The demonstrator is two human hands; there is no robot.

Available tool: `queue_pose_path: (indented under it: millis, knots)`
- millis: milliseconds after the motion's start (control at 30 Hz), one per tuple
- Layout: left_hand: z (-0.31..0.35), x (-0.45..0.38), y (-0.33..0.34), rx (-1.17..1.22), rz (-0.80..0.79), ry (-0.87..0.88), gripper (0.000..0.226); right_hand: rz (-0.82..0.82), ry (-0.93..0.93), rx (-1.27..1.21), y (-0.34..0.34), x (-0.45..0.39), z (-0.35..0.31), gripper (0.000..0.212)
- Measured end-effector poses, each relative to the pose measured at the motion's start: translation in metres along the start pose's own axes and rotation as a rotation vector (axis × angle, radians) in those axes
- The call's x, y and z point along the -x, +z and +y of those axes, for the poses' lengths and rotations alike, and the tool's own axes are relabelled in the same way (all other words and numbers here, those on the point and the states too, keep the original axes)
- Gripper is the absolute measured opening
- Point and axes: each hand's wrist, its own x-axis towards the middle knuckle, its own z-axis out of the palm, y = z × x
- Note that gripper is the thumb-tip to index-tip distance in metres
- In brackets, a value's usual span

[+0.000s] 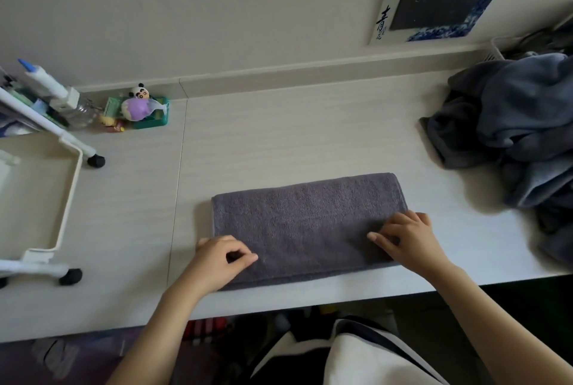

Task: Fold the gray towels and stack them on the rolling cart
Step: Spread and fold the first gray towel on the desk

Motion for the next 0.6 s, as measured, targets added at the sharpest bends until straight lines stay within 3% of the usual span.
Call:
queue_pose_path:
  millis: [100,200,300,400,600]
  knots:
    - [0.010,-0.012,0.013,0.030,0.158,0.076,0.037,0.103,-0.001,0.047,0.005,-0.008,-0.020,0.053]
    - [0.032,-0.032,0.036,-0.109,0.313,0.165,0.040,0.059,0.015,0.085,0.023,-0.014,-0.047,0.048]
    - [0.044,-0.046,0.060,-0.316,0.205,0.089,0.060,-0.062,0.067,0.123,0.043,-0.013,-0.057,0.058]
    - [0.037,-0.046,0.079,-0.486,0.150,0.019,0.067,-0.128,0.096,0.169,0.051,-0.009,-0.055,0.061]
    - [0.033,-0.061,0.073,-0.491,0.118,0.005,0.064,-0.171,0.117,0.186,0.050,-0.027,-0.057,0.062]
